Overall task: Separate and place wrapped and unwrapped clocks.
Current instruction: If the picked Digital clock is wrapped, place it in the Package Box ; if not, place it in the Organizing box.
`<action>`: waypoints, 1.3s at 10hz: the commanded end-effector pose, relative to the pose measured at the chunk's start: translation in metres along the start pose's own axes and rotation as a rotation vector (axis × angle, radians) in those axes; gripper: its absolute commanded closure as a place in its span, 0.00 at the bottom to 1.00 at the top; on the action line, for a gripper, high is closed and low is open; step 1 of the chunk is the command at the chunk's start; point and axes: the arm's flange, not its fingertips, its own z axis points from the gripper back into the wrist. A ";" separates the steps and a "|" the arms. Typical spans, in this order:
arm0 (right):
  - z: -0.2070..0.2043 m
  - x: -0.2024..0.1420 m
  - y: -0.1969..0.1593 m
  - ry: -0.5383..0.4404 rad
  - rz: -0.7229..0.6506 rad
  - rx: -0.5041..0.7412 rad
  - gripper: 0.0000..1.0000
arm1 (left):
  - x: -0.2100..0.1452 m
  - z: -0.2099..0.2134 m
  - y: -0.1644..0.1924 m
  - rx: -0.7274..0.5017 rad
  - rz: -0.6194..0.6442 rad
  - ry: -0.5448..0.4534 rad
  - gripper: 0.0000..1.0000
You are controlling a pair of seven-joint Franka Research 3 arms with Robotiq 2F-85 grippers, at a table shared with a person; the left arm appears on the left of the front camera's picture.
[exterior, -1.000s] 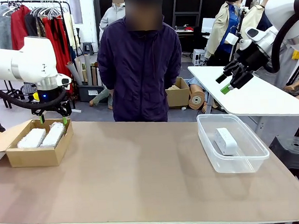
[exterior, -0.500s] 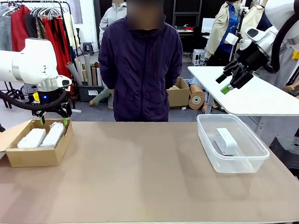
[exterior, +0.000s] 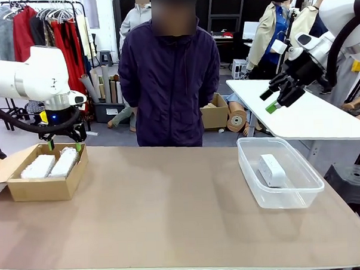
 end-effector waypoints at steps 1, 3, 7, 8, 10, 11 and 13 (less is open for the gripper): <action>0.001 0.000 -0.001 -0.001 0.002 0.000 0.00 | -0.003 0.016 0.004 -0.163 -0.179 0.100 0.00; 0.001 0.000 -0.001 -0.001 0.002 0.000 0.00 | -0.007 0.037 0.013 -0.274 -0.353 0.131 0.00; 0.001 0.000 -0.001 -0.001 0.002 0.000 0.00 | -0.025 0.082 0.012 -0.423 -0.837 -0.088 0.00; 0.001 0.000 -0.001 -0.001 0.002 0.000 0.00 | -0.029 0.092 0.006 -0.424 -0.943 -0.264 0.00; 0.001 0.000 -0.001 -0.001 0.002 0.000 0.00 | -0.035 0.113 0.005 -0.496 -1.088 -0.436 0.00; 0.001 0.000 -0.001 -0.001 0.002 0.000 0.00 | -0.035 0.124 0.011 -0.579 -1.115 -0.509 0.00; 0.001 0.000 -0.001 -0.001 0.002 0.000 0.00 | -0.044 0.131 0.024 -0.639 -1.222 -0.556 0.00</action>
